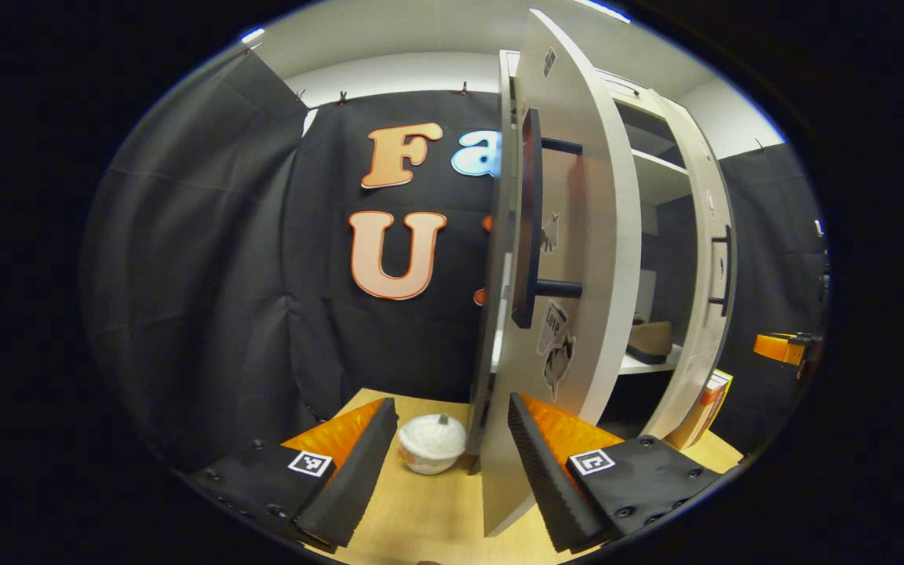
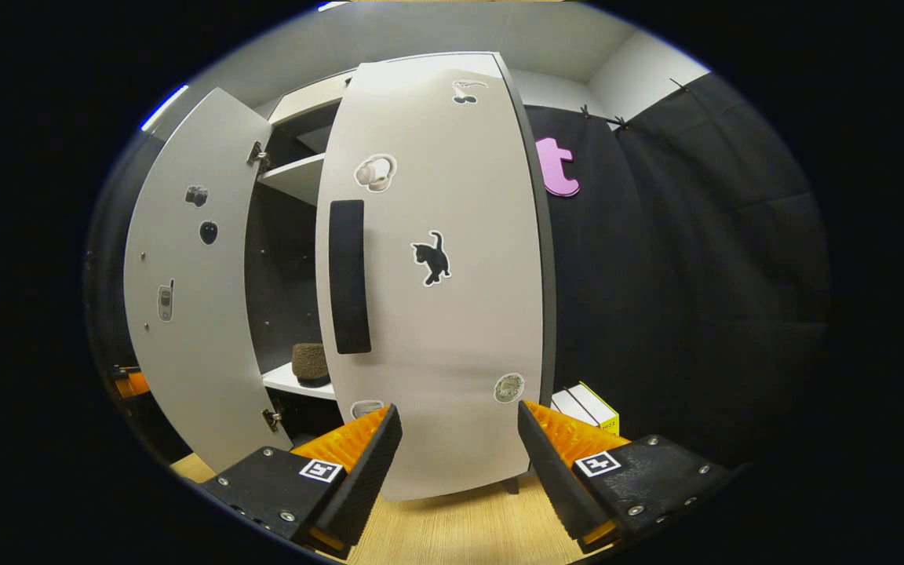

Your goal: Grab one shoe with the right hand and put it into the shoe cabinet, grab the other shoe with the left hand and put it into the shoe cabinet; then close the right door with the right hand and the left door with the left hand.

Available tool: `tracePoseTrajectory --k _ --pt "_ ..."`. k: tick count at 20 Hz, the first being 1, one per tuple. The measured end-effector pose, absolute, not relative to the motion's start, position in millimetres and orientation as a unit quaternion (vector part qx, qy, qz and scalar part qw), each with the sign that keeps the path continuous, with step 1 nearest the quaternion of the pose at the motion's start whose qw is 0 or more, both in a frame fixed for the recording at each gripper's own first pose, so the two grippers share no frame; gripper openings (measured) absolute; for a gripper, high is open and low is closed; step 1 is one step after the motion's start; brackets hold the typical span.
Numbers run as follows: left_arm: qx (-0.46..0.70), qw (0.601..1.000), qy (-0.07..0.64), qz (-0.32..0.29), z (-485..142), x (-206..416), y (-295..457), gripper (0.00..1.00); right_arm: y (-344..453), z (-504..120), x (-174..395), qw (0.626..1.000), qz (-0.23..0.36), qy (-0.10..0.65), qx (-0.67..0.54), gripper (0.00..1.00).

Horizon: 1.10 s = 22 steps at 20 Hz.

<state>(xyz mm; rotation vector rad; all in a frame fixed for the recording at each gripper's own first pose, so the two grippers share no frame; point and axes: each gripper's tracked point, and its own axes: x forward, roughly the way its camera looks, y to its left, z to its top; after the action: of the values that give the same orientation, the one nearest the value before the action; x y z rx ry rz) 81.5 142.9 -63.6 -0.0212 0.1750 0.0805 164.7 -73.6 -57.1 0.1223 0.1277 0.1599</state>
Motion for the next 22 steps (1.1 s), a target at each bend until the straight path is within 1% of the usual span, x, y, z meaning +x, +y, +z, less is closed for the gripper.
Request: tracePoseTrajectory --k 3,4,7,10,14,16,18,21,22 --pt "-0.024 0.995 0.095 0.0 -68 89 109 0.96 -78 -55 161 0.994 0.077 0.06 0.057 0.92" --pt "-0.027 0.995 0.098 -0.012 -70 92 97 0.94 -80 -55 159 0.994 0.076 0.059 0.055 0.92" --pt "-0.027 0.994 0.1 -0.035 -74 106 70 0.96 -87 -57 155 0.994 0.07 0.06 0.052 0.92" --pt "-0.023 0.994 0.101 -0.041 -75 120 57 0.94 -96 -61 150 0.995 0.06 0.064 0.054 0.92" --pt "-0.048 0.992 0.107 -0.054 -84 142 42 0.93 -108 -66 149 0.995 0.045 0.069 0.054 0.92" --pt "-0.056 0.991 0.111 -0.058 -89 153 35 0.96 -114 -66 150 0.995 0.038 0.071 0.053 0.92" --pt "-0.06 0.99 0.107 -0.061 -91 169 23 0.95 -119 -67 152 0.996 0.032 0.071 0.052 0.92" --pt "-0.06 0.99 0.109 -0.068 -98 201 2 0.97 -125 -69 155 0.996 0.025 0.076 0.049 0.92" --pt "-0.059 0.99 0.112 -0.067 -100 211 -2 0.99 -126 -69 156 0.996 0.023 0.076 0.048 0.92"
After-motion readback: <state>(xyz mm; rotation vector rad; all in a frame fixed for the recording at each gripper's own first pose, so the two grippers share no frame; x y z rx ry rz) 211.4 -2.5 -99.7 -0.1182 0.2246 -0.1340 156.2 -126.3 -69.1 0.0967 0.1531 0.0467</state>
